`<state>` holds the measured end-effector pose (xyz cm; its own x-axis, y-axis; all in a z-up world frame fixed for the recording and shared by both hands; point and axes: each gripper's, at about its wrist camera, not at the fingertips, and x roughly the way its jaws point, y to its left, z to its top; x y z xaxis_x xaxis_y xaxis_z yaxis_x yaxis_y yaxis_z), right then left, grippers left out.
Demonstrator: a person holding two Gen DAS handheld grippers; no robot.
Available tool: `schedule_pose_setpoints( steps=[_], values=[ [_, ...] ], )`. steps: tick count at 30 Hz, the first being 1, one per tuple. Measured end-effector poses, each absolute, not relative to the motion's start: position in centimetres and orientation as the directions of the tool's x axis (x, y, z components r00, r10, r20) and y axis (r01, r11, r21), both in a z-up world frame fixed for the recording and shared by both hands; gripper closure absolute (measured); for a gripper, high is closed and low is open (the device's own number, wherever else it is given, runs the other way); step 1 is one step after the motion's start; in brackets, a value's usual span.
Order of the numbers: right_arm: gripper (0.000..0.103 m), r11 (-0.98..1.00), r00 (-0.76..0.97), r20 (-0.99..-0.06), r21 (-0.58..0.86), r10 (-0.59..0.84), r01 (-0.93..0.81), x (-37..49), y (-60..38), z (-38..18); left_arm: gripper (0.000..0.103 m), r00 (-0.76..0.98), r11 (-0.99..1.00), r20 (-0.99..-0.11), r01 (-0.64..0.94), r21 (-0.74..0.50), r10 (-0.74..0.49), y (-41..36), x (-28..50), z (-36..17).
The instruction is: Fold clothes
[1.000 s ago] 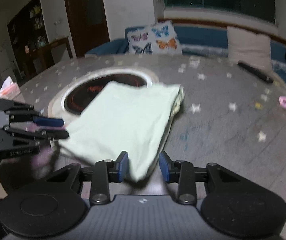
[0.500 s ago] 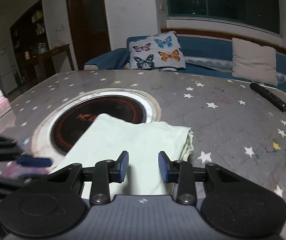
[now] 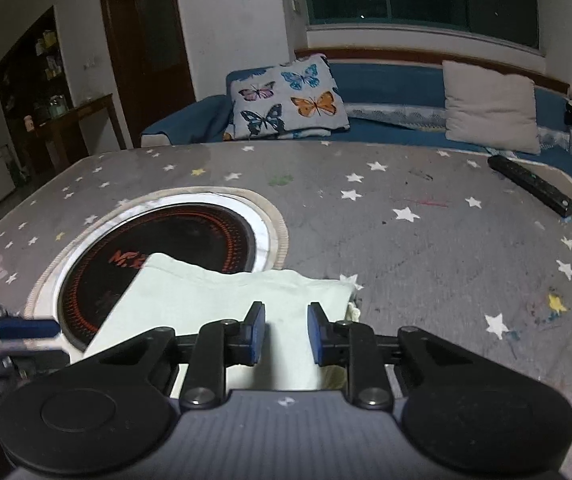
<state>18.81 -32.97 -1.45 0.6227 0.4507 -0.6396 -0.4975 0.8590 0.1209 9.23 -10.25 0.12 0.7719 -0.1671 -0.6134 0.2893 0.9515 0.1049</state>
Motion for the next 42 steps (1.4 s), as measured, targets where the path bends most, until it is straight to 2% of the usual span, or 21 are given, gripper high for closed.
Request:
schedule_pose_setpoints(
  steps=[13, 22, 24, 26, 28, 29, 32, 34, 37, 39, 42],
  values=[
    [0.081, 0.869, 0.621, -0.643, 0.148, 0.447, -0.472, 20.2, -32.9, -2.1, 0.077, 0.703, 0.971, -0.693, 0.237, 0.021, -0.157, -10.2, 17.7, -1.2],
    [0.08, 0.872, 0.639, -0.623, 0.154, 0.451, -0.464, 19.7, -33.1, -1.6, 0.076, 0.695, 0.975, -0.706, 0.22, 0.031, -0.134, -10.3, 18.5, -1.4],
    [0.079, 0.872, 0.647, -0.613, 0.156, 0.453, -0.463, 19.2, -33.3, -1.2, 0.071, 0.698, 0.975, -0.704, 0.22, 0.031, -0.135, -10.3, 18.3, -1.1],
    [0.075, 0.873, 0.653, -0.604, 0.164, 0.457, -0.459, 18.7, -33.5, -0.9, 0.06, 0.701, 0.974, -0.7, 0.223, 0.036, -0.135, -10.6, 17.8, -0.9],
    [0.066, 0.874, 0.657, -0.599, 0.166, 0.457, -0.456, 18.2, -33.6, -0.7, 0.055, 0.704, 0.973, -0.696, 0.23, 0.038, -0.139, -10.8, 17.2, -0.6],
    [0.065, 0.875, 0.659, -0.597, 0.166, 0.457, -0.455, 18.0, -33.7, -0.7, 0.051, 0.706, 0.972, -0.694, 0.233, 0.037, -0.143, -10.9, 16.9, -0.4],
    [0.065, 0.873, 0.658, -0.598, 0.165, 0.458, -0.458, 17.1, -33.7, -0.7, 0.045, 0.712, 0.97, -0.685, 0.24, 0.037, -0.15, -11.1, 15.9, 0.0],
    [0.058, 0.872, 0.655, -0.6, 0.165, 0.46, -0.461, 16.5, -33.8, -0.7, 0.041, 0.715, 0.97, -0.681, 0.242, 0.034, -0.155, -11.2, 15.3, 0.2],
    [0.053, 0.873, 0.657, -0.6, 0.159, 0.456, -0.461, 15.5, -33.7, -0.8, 0.03, 0.724, 0.97, -0.672, 0.242, 0.036, -0.156, -11.2, 14.3, 0.5],
    [0.047, 0.876, 0.663, -0.597, 0.155, 0.452, -0.457, 14.8, -33.8, -0.7, 0.027, 0.729, 0.97, -0.666, 0.242, 0.034, -0.159, -11.1, 13.6, 0.7],
    [0.044, 0.878, 0.668, -0.593, 0.157, 0.45, -0.453, 13.8, -33.8, -0.7, 0.019, 0.737, 0.97, -0.657, 0.243, 0.033, -0.162, -11.1, 12.7, 0.9]
  ],
)
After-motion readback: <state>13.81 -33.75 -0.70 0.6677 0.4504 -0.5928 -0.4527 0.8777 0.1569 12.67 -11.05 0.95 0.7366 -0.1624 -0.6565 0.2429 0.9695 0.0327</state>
